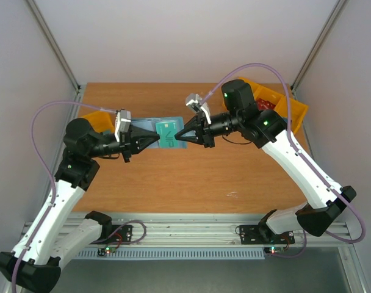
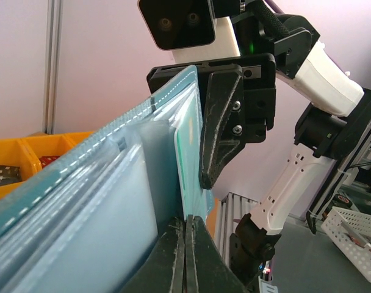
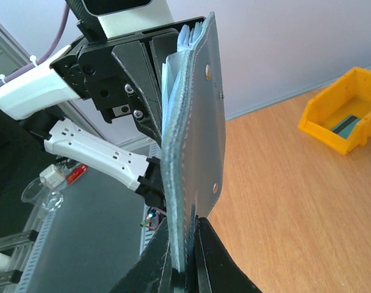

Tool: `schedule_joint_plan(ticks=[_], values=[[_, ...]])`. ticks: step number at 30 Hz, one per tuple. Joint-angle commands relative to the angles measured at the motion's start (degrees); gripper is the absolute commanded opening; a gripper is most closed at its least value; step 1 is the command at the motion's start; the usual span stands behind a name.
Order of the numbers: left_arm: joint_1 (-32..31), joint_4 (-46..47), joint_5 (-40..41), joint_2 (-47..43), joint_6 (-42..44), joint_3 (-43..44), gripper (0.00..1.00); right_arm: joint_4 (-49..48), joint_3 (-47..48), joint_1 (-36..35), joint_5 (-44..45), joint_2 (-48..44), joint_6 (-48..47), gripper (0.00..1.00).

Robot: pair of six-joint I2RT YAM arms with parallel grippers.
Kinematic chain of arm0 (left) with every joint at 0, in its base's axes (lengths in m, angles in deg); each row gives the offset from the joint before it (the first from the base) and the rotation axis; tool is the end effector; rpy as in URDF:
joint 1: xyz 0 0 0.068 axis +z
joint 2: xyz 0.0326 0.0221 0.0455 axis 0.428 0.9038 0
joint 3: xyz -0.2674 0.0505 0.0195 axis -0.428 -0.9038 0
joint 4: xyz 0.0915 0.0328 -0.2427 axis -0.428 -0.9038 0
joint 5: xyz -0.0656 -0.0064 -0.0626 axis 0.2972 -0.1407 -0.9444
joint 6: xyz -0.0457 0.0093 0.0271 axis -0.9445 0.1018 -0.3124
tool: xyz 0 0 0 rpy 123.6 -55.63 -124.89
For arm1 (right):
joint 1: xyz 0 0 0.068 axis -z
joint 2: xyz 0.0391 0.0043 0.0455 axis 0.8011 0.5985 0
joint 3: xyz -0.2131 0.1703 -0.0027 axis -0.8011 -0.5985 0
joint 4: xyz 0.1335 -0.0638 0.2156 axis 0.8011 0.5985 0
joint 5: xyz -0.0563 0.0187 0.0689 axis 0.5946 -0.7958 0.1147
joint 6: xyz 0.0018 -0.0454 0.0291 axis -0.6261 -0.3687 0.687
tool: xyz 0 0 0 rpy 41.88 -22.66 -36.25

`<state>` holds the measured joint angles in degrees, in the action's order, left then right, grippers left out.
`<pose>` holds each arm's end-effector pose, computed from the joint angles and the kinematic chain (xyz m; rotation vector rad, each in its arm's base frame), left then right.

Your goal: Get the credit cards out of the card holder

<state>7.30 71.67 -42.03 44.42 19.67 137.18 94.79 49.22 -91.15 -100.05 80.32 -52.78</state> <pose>0.1580 -0.0839 0.3978 0.9068 1.4163 -1.2417 0.2027 0.1943 0.4436 -1.5495 1.2809 1.0548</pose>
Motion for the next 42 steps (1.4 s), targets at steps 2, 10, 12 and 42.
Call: schedule_joint_plan(ticks=[2, 10, 12, 42], values=[[0.3, 2.4, -0.5, -0.3, -0.5, -0.5, 0.00, -0.3, 1.4, 0.2, -2.2, -0.2, -0.8, 0.02], [0.9, 1.4, 2.4, -1.4, 0.5, -0.8, 0.00, 1.4, 1.0, 1.2, -1.0, -0.8, -1.4, 0.20], [0.8, 1.4, 2.8, -1.4, 0.4, -0.8, 0.00, 1.5, 1.2, 1.2, -1.5, -0.5, -1.4, 0.18], [5.0, -7.5, 9.5, -3.9, 6.3, -0.9, 0.00, 6.4, -1.8, 9.8, 4.5, -3.5, 0.5, 0.01]])
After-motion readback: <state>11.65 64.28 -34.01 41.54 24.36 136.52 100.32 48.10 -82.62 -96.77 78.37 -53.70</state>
